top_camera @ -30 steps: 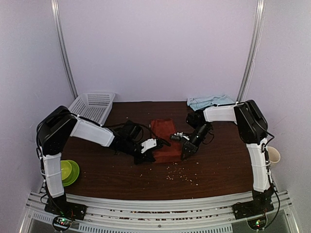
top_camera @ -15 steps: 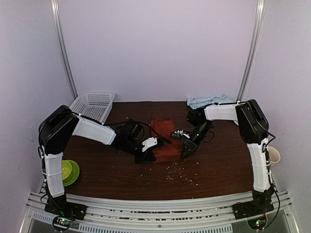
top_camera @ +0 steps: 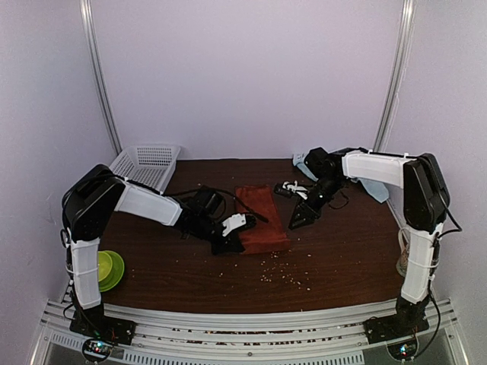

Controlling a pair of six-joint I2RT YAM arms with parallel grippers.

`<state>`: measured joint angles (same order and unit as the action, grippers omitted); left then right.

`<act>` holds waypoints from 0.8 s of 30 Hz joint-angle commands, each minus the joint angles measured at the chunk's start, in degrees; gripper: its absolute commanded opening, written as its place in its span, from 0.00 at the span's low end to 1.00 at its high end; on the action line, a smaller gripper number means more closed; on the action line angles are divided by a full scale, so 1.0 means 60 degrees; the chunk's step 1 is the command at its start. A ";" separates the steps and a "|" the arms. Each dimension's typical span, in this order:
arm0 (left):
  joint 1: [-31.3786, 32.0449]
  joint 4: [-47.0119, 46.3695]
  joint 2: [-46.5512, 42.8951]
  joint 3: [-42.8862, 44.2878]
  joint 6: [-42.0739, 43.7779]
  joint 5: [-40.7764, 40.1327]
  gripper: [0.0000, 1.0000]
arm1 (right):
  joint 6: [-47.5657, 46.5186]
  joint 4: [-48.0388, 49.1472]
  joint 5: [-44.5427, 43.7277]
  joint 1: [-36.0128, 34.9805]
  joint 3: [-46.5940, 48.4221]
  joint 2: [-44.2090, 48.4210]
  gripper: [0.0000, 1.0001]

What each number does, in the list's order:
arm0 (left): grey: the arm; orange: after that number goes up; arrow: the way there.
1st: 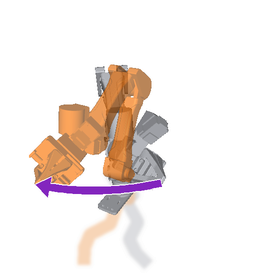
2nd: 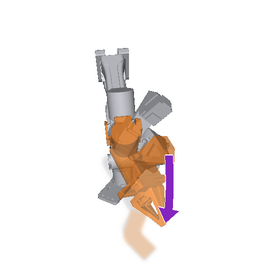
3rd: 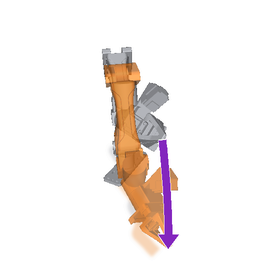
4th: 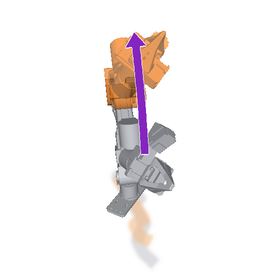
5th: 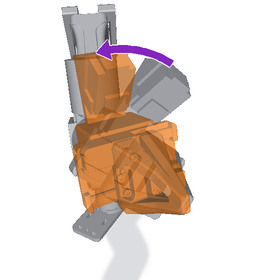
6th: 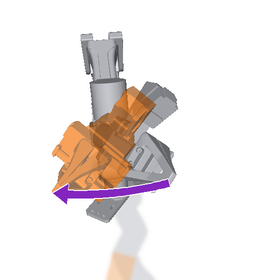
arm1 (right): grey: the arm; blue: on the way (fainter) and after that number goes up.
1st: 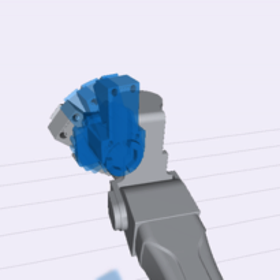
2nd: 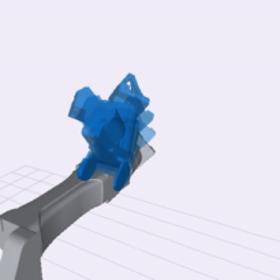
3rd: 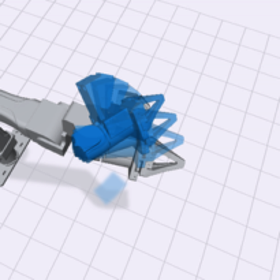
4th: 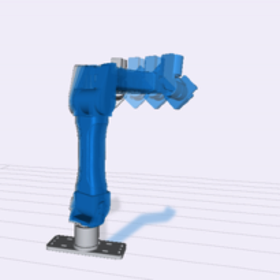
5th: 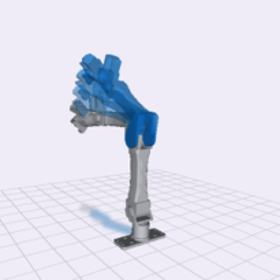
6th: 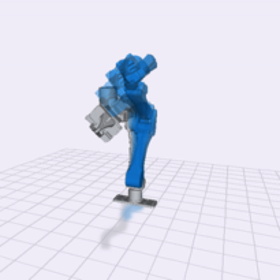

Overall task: Roll the towels
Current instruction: Roll the towel at the center of the board.

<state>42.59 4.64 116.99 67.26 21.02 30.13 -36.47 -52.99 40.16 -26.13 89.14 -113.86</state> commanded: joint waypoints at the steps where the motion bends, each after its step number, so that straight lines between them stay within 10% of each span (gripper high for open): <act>1: -0.0250 0.0548 0.0438 -0.0019 -0.0165 -0.0535 0.00 | -0.1012 -0.0722 0.1381 0.0023 0.0111 -0.0241 0.45; 8: -0.0257 0.0427 0.0431 -0.0023 -0.0316 -0.0593 0.00 | -0.3353 -0.3826 0.2870 -0.0377 0.1517 -0.1932 0.43; 24: -0.0254 0.0383 0.0386 -0.0151 -0.0428 -0.0627 0.00 | -0.2502 -0.3100 0.3006 -0.1239 0.1583 -0.2019 0.43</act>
<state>42.19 4.51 117.01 67.29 18.92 30.22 -52.12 -71.88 57.04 -32.80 97.27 -127.31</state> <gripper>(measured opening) 0.010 0.435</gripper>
